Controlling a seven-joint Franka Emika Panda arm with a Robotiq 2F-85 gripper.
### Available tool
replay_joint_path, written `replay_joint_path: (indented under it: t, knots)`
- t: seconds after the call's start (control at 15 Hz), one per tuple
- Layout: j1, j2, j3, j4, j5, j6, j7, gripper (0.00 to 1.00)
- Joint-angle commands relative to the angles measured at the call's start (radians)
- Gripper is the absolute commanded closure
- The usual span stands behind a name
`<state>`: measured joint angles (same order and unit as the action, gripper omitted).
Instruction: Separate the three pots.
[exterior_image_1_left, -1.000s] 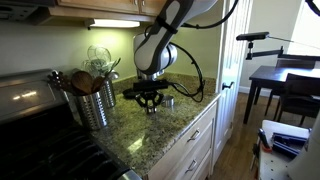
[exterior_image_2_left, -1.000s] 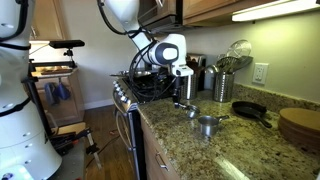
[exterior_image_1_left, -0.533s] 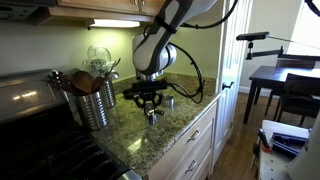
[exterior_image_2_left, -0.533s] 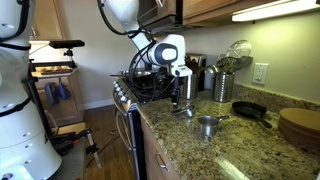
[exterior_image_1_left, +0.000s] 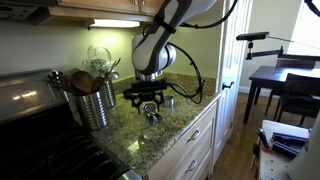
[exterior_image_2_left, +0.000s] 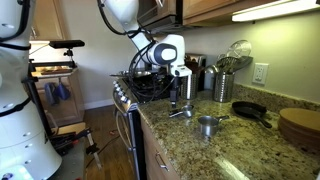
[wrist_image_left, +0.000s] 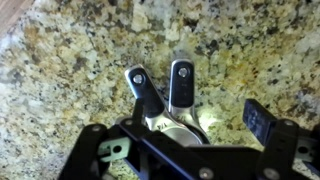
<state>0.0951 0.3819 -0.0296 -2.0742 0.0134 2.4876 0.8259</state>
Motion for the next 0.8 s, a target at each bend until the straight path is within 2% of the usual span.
replay_joint_path:
  t: [0.0, 0.33, 0.73]
  knots:
    - [-0.005, -0.026, 0.003, -0.028, 0.026, -0.002, -0.077, 0.0]
    - [-0.011, -0.045, -0.003, -0.067, 0.033, -0.002, -0.16, 0.0]
    - [-0.013, -0.068, -0.03, -0.11, 0.02, -0.011, -0.193, 0.0]
